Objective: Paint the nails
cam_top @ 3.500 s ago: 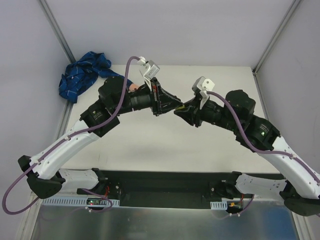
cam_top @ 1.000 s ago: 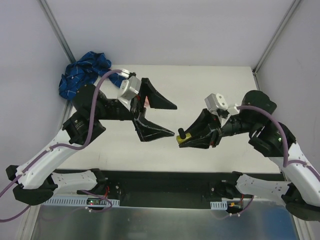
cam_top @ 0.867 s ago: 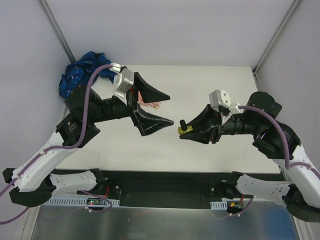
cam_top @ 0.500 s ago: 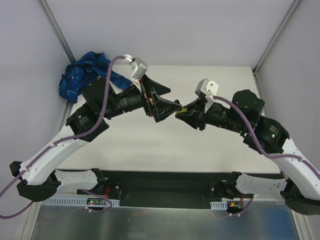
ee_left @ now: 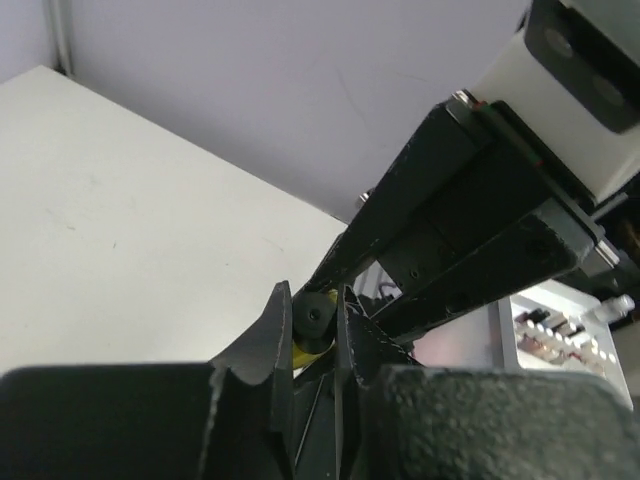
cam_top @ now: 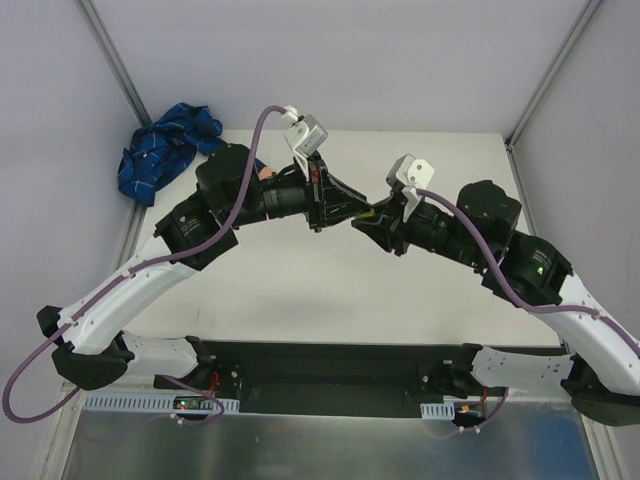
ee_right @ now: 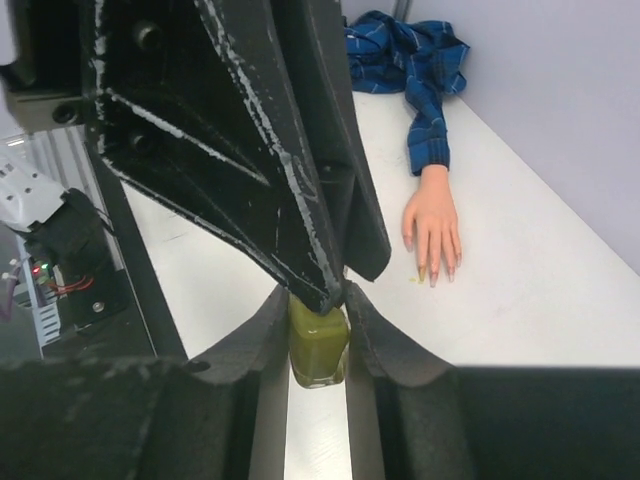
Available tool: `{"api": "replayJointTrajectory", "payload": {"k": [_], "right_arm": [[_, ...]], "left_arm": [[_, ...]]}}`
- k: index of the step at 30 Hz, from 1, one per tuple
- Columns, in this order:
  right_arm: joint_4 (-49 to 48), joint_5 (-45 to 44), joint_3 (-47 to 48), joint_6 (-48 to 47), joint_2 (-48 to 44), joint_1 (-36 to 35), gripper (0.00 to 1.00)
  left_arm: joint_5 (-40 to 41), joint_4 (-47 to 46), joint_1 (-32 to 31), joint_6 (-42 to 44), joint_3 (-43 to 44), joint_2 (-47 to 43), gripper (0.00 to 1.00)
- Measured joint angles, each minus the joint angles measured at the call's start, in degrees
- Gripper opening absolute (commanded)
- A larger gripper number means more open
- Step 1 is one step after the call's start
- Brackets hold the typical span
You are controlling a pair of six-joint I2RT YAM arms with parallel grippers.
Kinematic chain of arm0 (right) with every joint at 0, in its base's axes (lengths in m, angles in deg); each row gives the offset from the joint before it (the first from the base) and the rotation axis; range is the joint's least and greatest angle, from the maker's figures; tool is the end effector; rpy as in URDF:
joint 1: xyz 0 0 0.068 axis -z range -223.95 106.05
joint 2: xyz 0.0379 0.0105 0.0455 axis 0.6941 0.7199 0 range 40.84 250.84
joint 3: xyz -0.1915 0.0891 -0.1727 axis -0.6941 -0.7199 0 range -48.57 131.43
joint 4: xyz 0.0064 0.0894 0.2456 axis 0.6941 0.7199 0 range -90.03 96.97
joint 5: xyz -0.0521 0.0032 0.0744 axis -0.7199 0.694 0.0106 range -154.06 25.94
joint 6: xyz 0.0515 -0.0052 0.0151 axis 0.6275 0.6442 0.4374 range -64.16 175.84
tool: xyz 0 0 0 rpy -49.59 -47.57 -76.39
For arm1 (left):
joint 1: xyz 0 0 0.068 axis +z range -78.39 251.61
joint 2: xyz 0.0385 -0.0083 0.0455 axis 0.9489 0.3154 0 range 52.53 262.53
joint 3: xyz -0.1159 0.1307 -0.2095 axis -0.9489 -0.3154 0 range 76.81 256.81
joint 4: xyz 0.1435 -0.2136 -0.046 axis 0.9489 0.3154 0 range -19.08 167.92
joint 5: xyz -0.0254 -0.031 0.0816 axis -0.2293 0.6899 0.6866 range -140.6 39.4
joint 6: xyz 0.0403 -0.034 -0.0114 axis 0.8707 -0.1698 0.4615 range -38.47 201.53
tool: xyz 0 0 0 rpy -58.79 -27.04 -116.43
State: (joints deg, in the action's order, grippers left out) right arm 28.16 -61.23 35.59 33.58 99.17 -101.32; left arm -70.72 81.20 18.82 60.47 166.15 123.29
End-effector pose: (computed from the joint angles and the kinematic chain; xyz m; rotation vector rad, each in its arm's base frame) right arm 0.0983 0.1569 0.4944 -1.0768 1.2315 0.5120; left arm 0.1430 -0.2084 0.5131 0.7247 1.3945 -1.2882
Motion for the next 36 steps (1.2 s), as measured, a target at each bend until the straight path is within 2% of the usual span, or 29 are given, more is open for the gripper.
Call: {"api": "replayJointTrajectory", "payload": {"k": [1, 3, 6, 8, 10, 12, 13, 14, 15, 16, 17, 20, 27, 33, 36], "right_arm": [[0.04, 1.14, 0.00, -0.35, -0.04, 0.26, 0.00], [1.84, 9.14, 0.52, -1.40, -0.31, 1.66, 0.00], [8.50, 27.30, 4.70, -2.23, 0.74, 3.32, 0.00], [9.60, 39.91, 6.82, -1.99, 1.51, 3.41, 0.00], [5.09, 49.03, 5.20, 0.28, 1.97, 2.86, 0.00], [-1.95, 54.45, 1.09, 5.09, 1.68, 3.34, 0.00], [-3.65, 56.39, -0.26, 6.84, 1.68, 4.22, 0.00], [-4.81, 57.79, -1.20, 8.31, 1.68, 5.33, 0.00], [-5.64, 58.55, -1.81, 9.27, 1.55, 6.23, 0.00], [-6.03, 59.23, -1.99, 9.75, 1.46, 7.04, 0.00], [-5.84, 59.41, -2.01, 9.81, 1.11, 7.76, 0.00], [-4.17, 57.81, -1.49, 8.46, -0.81, 8.09, 0.00], [-0.76, 41.77, 0.50, 4.15, -3.04, 7.98, 0.00], [0.13, 21.09, 0.46, 1.92, -1.44, 4.79, 0.00], [0.50, 14.40, 0.42, 1.40, -1.27, 2.73, 0.00]], "left_arm": [[-1.97, 0.35, 0.04, 0.50, 0.48, 0.31, 0.00], [-9.73, 1.60, 0.85, 2.27, 1.46, 0.74, 0.00], [-24.44, 1.46, 0.98, 5.14, 1.92, 0.33, 0.00], [-33.24, -1.95, 0.22, 6.62, 0.72, -1.42, 0.00], [-38.36, -6.03, -1.22, 8.02, -1.11, -3.15, 0.00], [-40.48, -8.61, -1.51, 8.55, -3.15, -4.28, 0.01], [-40.39, -9.07, -1.51, 8.57, -4.11, -4.68, 0.28], [-39.85, -9.29, -1.46, 8.55, -4.76, -4.83, 0.45], [-38.75, -9.53, -1.31, 8.59, -4.98, -4.90, 0.61], [-37.70, -9.70, -1.07, 8.70, -4.98, -4.90, 0.69], [-36.72, -9.90, -0.98, 8.66, -4.98, -5.20, 0.90], [-29.29, -10.14, 0.04, 8.28, -5.11, -7.37, 0.95], [-10.78, -10.01, 0.37, 5.55, -5.75, -12.28, 0.94], [-4.15, -10.03, 0.37, 1.64, -5.01, -9.97, 0.90], [-2.32, -9.44, 0.35, 0.50, -4.68, -6.97, 0.85]]}}
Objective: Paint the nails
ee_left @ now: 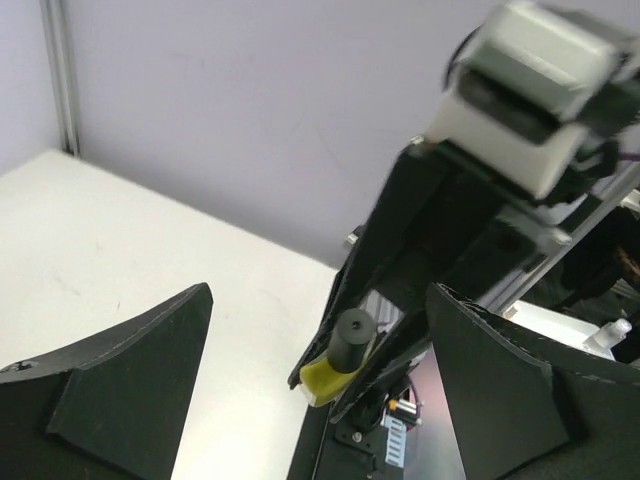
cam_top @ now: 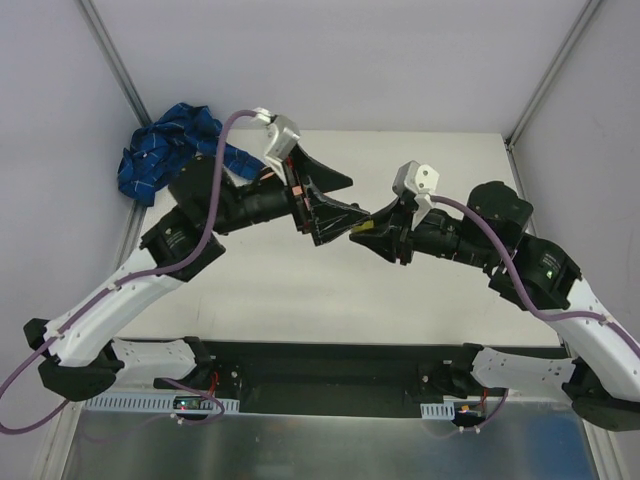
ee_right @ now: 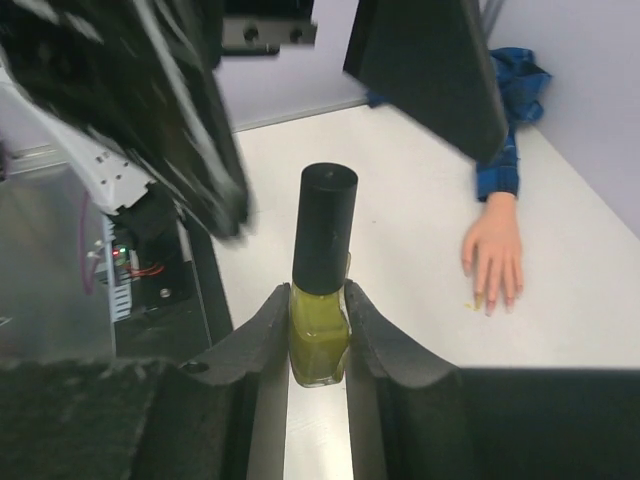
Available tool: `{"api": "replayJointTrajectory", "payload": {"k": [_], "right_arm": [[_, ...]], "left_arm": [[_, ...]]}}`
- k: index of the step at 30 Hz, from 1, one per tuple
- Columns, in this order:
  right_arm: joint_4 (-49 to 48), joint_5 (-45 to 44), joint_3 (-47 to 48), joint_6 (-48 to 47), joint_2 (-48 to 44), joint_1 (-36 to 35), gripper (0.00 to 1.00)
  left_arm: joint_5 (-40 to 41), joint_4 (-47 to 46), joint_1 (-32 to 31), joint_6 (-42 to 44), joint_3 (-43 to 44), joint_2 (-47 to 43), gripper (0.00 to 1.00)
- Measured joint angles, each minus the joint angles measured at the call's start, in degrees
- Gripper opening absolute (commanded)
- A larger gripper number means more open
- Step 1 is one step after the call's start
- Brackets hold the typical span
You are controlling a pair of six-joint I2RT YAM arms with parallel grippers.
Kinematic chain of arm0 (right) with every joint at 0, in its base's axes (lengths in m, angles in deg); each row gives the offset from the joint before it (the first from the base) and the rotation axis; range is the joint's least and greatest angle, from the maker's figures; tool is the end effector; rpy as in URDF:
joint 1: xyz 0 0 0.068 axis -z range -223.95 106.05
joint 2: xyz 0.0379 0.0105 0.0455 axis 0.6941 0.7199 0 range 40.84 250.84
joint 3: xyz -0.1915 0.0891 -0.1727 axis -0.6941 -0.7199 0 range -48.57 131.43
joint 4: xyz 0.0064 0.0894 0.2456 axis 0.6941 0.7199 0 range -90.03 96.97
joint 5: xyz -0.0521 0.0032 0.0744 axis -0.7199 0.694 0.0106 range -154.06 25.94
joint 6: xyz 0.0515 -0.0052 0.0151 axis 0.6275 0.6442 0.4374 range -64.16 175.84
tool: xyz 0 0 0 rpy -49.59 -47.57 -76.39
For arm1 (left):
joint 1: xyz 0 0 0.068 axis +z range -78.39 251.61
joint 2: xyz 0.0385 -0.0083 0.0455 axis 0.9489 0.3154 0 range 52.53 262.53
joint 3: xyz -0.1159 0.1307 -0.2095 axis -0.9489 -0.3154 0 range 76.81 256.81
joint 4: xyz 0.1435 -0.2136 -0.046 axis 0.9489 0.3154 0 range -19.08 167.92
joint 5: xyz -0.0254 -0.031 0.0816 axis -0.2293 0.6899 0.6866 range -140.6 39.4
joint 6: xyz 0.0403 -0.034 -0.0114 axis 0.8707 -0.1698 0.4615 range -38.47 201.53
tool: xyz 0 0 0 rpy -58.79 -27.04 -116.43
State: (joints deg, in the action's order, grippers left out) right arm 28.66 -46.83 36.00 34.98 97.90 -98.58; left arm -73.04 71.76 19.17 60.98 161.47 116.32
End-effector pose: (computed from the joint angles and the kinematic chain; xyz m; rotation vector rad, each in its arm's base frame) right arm 0.0920 0.1479 0.4992 -1.1792 1.1315 0.6945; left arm 0.1182 -0.1758 0.5302 0.7195 1.1617 -1.3272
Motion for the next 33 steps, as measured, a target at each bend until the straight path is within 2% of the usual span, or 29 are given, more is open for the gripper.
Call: {"api": "replayJointTrajectory", "payload": {"k": [4, 5, 7, 9, 12, 15, 17, 18, 20, 23, 26, 28, 31, 32, 33], "right_arm": [[-0.02, -6.51, 0.00, -0.44, -0.11, -1.51, 0.00], [-0.02, -7.65, 0.00, -0.46, -0.11, -1.73, 0.00], [-0.04, -9.73, 0.00, -0.55, -0.11, -2.19, 0.00], [0.07, -11.47, -0.07, -0.66, -0.09, -2.56, 0.00], [0.15, -14.01, -0.07, -0.70, 0.07, -2.80, 0.00], [0.11, -15.32, -0.11, -0.68, 0.11, -2.86, 0.00], [-0.37, -11.47, -1.27, -0.94, -0.50, -1.42, 0.00], [-1.18, -6.51, -2.54, -0.87, -1.22, 0.92, 0.00], [-7.91, 9.25, -8.09, 3.52, -3.39, 7.32, 0.00], [-14.43, 26.51, -11.47, 10.29, -3.08, 12.17, 0.00], [-20.33, 37.27, -12.09, 14.58, -0.55, 13.31, 0.00], [-23.15, 40.98, -12.33, 16.33, 1.03, 13.64, 0.00], [-25.49, 42.34, -12.96, 17.75, 2.21, 15.32, 0.00], [-25.46, 42.21, -13.03, 17.90, 2.47, 16.00, 0.00], [-25.09, 41.94, -13.00, 17.68, 2.73, 16.57, 0.00]], "left_arm": [[1.44, 2.10, 0.00, -0.66, 0.00, 3.76, 0.72], [1.86, 2.67, 0.00, -0.92, 0.00, 4.31, 0.63], [2.19, 3.21, 0.00, -1.03, 0.04, 5.03, 0.52], [2.12, 3.30, -0.02, -1.51, 0.31, 5.38, 0.28], [1.25, 3.39, -0.48, -1.84, 1.27, 5.92, 0.00], [-0.96, 3.89, -0.37, -1.01, 2.56, 7.02, 0.00], [-4.52, 4.39, 0.02, 0.17, 3.10, 7.61, 0.00], [-8.66, 4.50, 0.87, 0.85, 3.28, 8.00, 0.00], [-18.27, 2.21, 2.62, 2.05, 2.93, 8.63, 0.00], [-31.78, -7.26, 5.07, -0.76, -0.90, 8.68, 0.00], [-42.10, -21.68, 7.61, -8.28, -5.20, 8.59, 0.00], [-45.38, -25.66, 9.05, -10.69, -6.16, 8.72, 0.00], [-44.96, -23.41, 10.97, -9.49, -5.97, 8.76, 0.22], [-43.36, -20.41, 11.32, -8.07, -5.42, 8.76, 0.42], [-41.72, -17.97, 11.50, -6.67, -4.87, 8.76, 0.50]]}}
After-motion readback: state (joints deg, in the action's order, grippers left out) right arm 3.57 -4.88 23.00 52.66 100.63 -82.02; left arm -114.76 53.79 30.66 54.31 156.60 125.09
